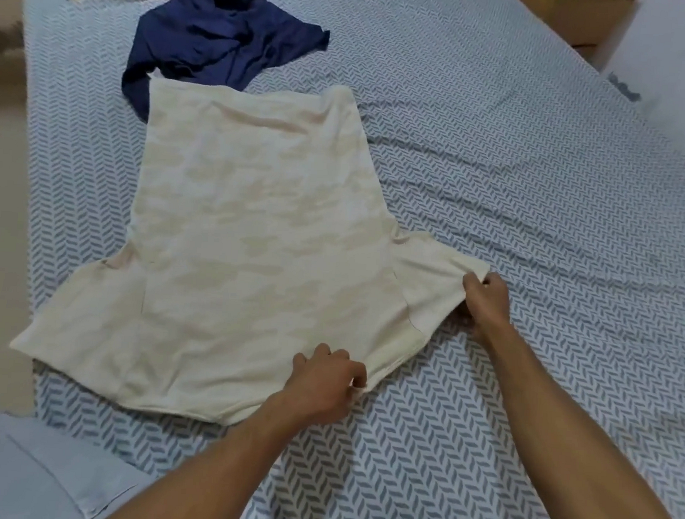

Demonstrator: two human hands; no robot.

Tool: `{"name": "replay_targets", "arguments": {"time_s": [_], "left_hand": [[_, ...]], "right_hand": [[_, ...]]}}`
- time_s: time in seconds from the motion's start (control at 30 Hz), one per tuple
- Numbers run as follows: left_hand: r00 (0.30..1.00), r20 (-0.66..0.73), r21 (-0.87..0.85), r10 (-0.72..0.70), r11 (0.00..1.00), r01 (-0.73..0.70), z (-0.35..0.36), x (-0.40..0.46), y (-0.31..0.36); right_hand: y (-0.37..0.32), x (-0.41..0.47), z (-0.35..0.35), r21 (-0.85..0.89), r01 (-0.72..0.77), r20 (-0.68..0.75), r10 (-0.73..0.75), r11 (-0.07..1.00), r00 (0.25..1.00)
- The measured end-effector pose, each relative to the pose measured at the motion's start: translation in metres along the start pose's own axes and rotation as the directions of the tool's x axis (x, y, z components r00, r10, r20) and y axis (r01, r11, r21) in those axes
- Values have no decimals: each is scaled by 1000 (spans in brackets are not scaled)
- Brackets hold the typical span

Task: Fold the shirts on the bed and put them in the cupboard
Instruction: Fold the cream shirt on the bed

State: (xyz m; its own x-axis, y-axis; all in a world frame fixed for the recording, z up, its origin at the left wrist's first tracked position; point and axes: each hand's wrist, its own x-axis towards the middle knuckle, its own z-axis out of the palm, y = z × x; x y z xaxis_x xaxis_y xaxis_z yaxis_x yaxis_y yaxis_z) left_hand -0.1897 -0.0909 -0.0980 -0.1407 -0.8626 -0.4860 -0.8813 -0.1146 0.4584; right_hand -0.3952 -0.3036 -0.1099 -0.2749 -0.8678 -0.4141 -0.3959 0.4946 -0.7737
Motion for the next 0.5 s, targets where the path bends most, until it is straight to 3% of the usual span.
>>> {"name": "replay_targets", "arguments": {"time_s": [0.17, 0.27, 0.4, 0.5], "left_hand": [[998, 54, -70, 32, 997, -28, -4, 3, -1], [996, 88, 0, -6, 1000, 6, -4, 11, 7], [991, 116, 91, -58, 995, 48, -3, 16, 16], [987, 141, 72, -71, 996, 61, -4, 18, 16]], "right_hand": [[20, -4, -1, 20, -47, -48, 48, 999, 998], [11, -1, -2, 202, -135, 27, 133, 970, 991], [6, 5, -6, 264, -199, 132, 169, 944, 977], [9, 17, -10, 282, -153, 53, 144, 947, 988]]}}
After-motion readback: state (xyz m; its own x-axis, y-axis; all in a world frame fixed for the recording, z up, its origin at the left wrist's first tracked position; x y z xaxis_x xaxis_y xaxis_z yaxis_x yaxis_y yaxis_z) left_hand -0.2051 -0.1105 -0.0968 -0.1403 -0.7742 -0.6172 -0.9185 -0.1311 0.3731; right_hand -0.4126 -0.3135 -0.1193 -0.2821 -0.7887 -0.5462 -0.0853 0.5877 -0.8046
